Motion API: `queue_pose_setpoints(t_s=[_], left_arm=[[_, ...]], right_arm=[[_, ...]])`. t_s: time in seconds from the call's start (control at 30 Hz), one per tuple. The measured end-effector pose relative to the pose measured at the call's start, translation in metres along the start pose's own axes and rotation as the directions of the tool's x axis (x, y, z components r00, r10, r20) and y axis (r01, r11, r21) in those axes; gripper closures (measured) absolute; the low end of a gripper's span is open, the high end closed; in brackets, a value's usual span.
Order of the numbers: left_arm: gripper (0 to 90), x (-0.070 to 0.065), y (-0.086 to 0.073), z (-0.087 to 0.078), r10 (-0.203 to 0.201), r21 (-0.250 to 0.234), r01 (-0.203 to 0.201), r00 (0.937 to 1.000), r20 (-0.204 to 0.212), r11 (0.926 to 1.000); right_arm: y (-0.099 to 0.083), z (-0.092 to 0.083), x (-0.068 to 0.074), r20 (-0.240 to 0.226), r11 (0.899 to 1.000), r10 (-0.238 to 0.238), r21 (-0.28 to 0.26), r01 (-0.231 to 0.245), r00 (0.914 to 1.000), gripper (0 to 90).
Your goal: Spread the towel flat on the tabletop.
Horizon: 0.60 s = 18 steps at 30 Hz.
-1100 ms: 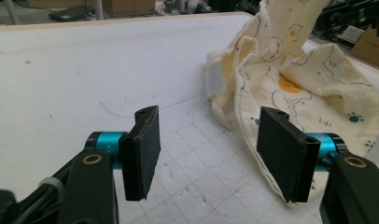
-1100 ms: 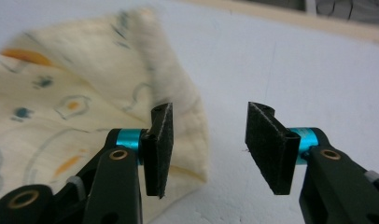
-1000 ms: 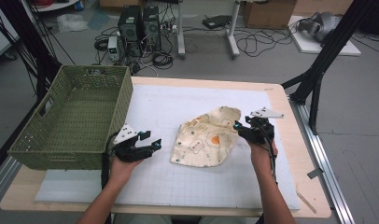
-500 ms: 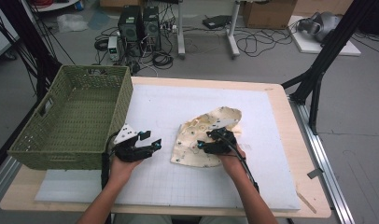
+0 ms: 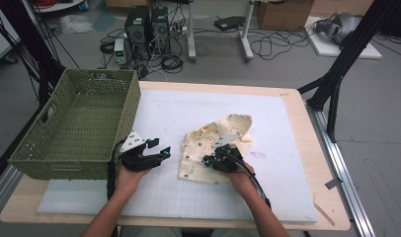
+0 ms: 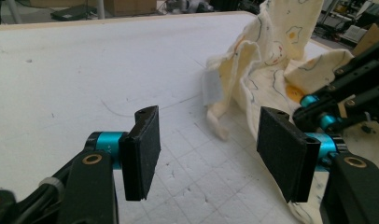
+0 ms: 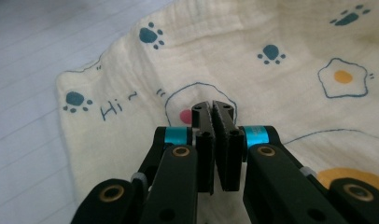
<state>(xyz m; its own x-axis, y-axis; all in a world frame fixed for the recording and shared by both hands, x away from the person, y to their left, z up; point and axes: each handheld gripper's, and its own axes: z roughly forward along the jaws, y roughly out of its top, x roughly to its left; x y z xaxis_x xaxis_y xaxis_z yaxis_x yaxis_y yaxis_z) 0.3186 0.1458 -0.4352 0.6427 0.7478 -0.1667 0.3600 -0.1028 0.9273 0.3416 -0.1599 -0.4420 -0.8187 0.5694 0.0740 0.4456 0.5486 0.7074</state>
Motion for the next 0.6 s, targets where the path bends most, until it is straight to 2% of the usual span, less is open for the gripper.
queue_pose_setpoints(t_s=[0.17,0.33,0.47,0.57,0.6], left_arm=[[39.8,0.000,0.000,0.000,-0.003,-0.001,0.003,1.0000,-0.006,1.0000],[39.8,0.001,0.000,-0.001,-0.004,0.000,0.004,1.0000,-0.009,1.0000],[39.8,0.002,0.000,0.000,-0.004,0.006,0.004,0.9999,-0.012,1.0000],[39.7,0.002,-0.001,0.000,-0.008,0.004,0.008,0.9999,-0.014,1.0000],[39.8,0.002,0.000,0.000,-0.006,0.004,0.006,0.9999,-0.014,1.0000]], right_arm=[[-0.012,-0.006,0.018,-0.075,1.000,-0.024,-0.022,0.022,0.9969,87.6],[-0.020,-0.014,0.034,-0.113,0.999,-0.041,-0.019,0.039,0.9927,87.5],[-0.030,-0.025,0.043,-0.100,0.997,-0.057,-0.050,0.052,0.9933,86.2],[-0.033,-0.035,0.041,-0.071,0.996,-0.041,-0.079,0.035,0.9967,74.7],[-0.032,-0.040,0.038,-0.052,0.994,-0.027,-0.104,0.022,0.9982,70.8]])
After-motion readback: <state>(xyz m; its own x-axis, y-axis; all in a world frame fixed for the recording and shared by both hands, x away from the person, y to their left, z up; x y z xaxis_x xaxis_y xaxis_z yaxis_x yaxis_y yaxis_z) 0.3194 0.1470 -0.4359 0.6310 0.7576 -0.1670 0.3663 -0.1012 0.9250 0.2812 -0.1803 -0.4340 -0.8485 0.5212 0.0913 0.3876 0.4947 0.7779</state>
